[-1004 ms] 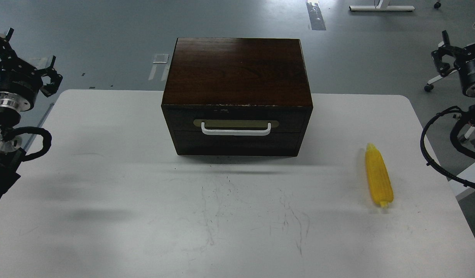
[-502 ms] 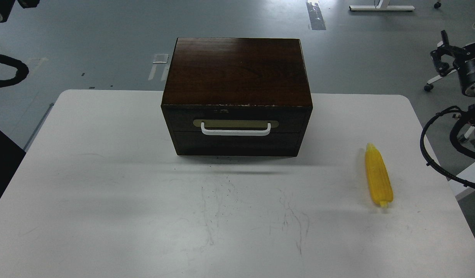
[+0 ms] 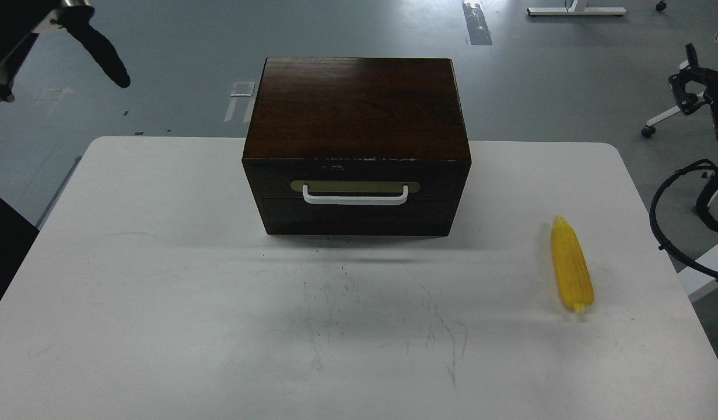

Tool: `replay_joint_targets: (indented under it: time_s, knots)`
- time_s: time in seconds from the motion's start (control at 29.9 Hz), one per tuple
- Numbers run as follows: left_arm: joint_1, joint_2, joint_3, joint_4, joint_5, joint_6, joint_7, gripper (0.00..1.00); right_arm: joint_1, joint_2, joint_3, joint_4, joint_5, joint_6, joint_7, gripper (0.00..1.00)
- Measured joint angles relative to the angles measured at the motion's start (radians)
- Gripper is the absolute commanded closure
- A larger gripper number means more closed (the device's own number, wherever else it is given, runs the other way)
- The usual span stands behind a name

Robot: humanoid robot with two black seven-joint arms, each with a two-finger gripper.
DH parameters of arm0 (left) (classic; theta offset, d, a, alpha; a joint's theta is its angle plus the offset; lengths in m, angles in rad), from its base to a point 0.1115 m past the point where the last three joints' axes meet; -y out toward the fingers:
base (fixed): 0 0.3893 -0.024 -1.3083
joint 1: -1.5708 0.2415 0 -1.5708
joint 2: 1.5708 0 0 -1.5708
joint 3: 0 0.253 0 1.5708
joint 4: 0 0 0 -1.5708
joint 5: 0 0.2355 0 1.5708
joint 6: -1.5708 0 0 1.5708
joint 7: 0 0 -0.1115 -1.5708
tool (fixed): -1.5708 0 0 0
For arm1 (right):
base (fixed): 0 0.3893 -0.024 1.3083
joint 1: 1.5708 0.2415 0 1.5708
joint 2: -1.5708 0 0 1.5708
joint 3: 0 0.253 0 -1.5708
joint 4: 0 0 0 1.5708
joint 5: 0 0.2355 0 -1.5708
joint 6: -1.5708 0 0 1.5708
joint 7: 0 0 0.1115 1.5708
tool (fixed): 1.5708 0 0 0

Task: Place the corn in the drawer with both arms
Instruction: 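Reach the left gripper to the white drawer handle and grasp it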

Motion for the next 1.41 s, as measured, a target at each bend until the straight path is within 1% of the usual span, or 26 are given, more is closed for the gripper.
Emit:
replay_joint_targets:
  time_s: [0.1, 0.2, 0.4, 0.47, 0.6, 0.8, 1.07, 1.14, 1.27, 1.41]
  knots:
    - [0.006, -0.013, 0.019, -0.119, 0.209, 0.0, 0.0, 0.04, -0.001, -0.002, 0.0, 0.0, 0.0, 0.0, 0.0, 0.0]
    - [0.007, -0.026, 0.112, -0.179, 0.394, 0.0, -0.013, 0.06, -0.002, -0.003, 0.0, 0.0, 0.0, 0.0, 0.0, 0.0]
    - [-0.013, -0.029, 0.365, -0.196, 0.594, 0.0, -0.068, 0.09, -0.001, -0.008, 0.003, 0.002, 0.0, 0.0, 0.0, 0.0]
    - [-0.037, -0.031, 0.448, -0.196, 0.645, 0.0, -0.076, 0.09, -0.001, -0.014, 0.003, 0.001, 0.0, 0.0, 0.0, 0.0]
    - [-0.084, -0.063, 0.544, -0.192, 0.706, 0.0, -0.08, 0.11, -0.001, -0.018, 0.003, 0.0, 0.0, 0.0, 0.0, 0.0]
    - [-0.109, -0.119, 0.603, -0.166, 0.811, 0.0, -0.081, 0.11, -0.001, -0.02, 0.003, -0.016, 0.0, 0.0, 0.0, 0.0]
    - [-0.099, -0.157, 0.664, -0.105, 0.829, 0.0, -0.081, 0.11, -0.002, -0.02, 0.003, -0.018, 0.0, 0.0, 0.0, 0.0]
    - [-0.099, -0.166, 0.679, -0.079, 0.83, 0.0, -0.08, 0.14, -0.002, -0.02, 0.003, -0.018, 0.0, 0.0, 0.0, 0.0]
    - [-0.099, -0.172, 0.696, -0.062, 0.834, 0.0, -0.08, 0.29, 0.0, -0.02, 0.002, -0.018, 0.0, 0.0, 0.0, 0.0]
    - [-0.104, -0.173, 0.7, -0.052, 0.868, 0.0, -0.08, 0.31, 0.004, -0.02, 0.002, -0.018, 0.0, 0.0, 0.0, 0.0]
